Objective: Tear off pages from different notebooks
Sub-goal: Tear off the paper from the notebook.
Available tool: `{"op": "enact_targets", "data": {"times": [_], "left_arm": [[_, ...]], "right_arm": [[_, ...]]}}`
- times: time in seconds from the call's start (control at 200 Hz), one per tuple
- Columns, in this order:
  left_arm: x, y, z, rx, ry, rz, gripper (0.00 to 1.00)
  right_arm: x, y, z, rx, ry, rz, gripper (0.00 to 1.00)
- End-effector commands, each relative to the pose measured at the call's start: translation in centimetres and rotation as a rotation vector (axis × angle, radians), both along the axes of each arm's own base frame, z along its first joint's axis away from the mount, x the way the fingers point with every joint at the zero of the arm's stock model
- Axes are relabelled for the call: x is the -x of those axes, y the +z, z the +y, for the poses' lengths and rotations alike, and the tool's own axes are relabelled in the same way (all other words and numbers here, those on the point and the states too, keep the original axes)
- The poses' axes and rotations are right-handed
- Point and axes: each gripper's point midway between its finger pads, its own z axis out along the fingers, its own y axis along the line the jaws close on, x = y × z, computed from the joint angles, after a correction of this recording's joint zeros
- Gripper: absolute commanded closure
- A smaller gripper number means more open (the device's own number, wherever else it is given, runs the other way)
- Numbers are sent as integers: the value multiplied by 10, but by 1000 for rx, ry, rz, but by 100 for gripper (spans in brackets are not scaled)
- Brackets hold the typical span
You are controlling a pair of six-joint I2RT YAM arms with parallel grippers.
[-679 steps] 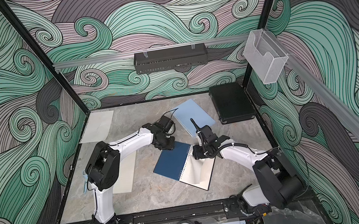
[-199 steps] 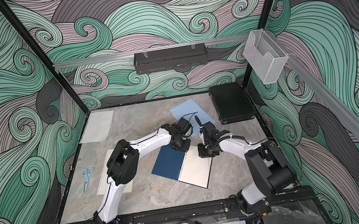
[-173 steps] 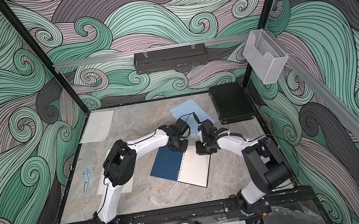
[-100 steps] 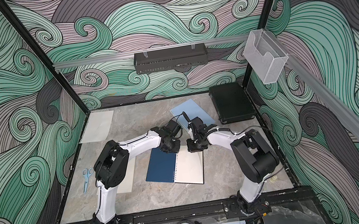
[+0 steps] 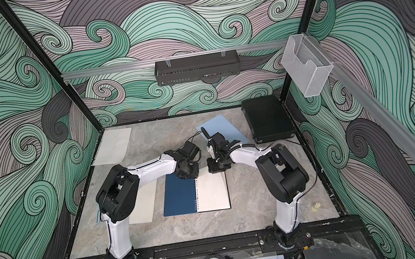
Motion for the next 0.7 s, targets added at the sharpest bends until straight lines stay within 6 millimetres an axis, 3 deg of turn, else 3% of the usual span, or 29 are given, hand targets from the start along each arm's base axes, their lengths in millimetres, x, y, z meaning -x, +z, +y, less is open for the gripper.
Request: {"op": "enact_targets", "data": {"times": [0.0,0.31,0.696], "left_arm": [[23,-28,48,-154,61,99,57],[26,-24,60,-150,96,92,58],[11,12,33,1,9,14,50]], "right_arm": [[-3,5,7,-14,18,-8,74],[-4,5,22,-29,51,-5,75],[-5,9,37,-7,117,-48,93]]}}
